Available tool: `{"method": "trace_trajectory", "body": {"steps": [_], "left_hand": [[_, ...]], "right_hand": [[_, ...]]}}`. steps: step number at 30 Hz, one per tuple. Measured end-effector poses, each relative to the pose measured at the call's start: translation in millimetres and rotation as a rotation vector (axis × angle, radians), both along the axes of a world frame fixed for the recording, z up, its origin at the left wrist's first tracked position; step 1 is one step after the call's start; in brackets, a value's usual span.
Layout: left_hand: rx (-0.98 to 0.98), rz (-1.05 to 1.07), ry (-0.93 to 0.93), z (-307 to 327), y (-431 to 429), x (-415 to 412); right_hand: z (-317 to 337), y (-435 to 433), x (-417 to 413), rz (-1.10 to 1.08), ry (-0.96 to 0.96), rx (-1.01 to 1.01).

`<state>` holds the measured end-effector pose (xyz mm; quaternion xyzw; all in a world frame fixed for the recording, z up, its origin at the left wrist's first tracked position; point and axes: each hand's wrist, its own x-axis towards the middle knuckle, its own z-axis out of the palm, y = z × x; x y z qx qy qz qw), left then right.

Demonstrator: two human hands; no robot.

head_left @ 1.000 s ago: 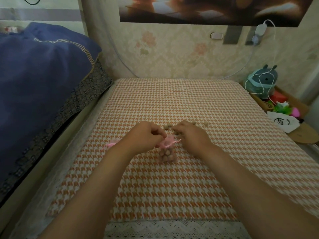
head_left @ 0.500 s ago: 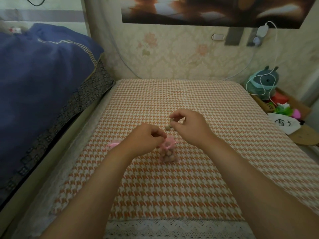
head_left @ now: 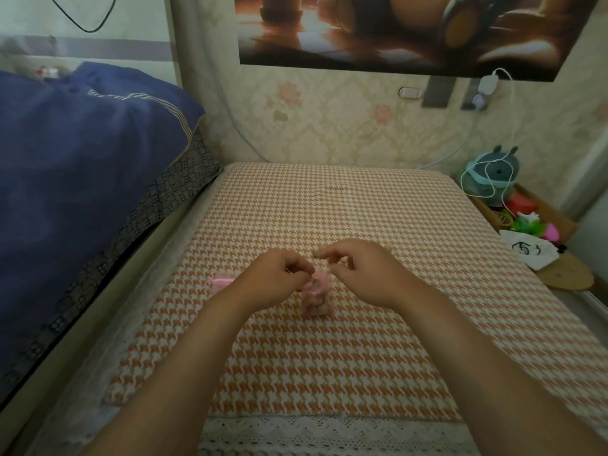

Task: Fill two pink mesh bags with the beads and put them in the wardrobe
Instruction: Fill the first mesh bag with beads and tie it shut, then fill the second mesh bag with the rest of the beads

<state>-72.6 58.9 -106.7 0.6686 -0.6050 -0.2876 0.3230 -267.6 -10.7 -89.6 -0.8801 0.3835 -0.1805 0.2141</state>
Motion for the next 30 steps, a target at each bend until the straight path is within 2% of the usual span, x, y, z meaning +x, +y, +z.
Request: {"method": "trace_trajectory", "body": {"steps": [5, 9, 11, 16, 30], "left_hand": [[-0.014, -0.018, 0.020, 1.3, 4.9, -1.8], [0.025, -0.049, 0.137, 2.9, 11.7, -4.5], [0.019, -0.062, 0.093, 1.4, 16.6, -6.6], [-0.050, 0.025, -0.162, -3.1, 19.4, -9.8], [0.071, 0.105, -0.243, 6.1, 28.9, -3.1]], "right_hand": [[-12.3, 9.7, -5.0, 0.024, 0.036, 0.118], [-19.5, 14.0, -1.3, -0.059, -0.082, 0.089], [-20.0, 16.2, -1.8, -0.087, -0.094, 0.080], [-19.4, 24.5, -5.5, -0.149, -0.152, 0.092], [-11.7, 24.8, -26.7, -0.169, 0.038, 0.166]]}}
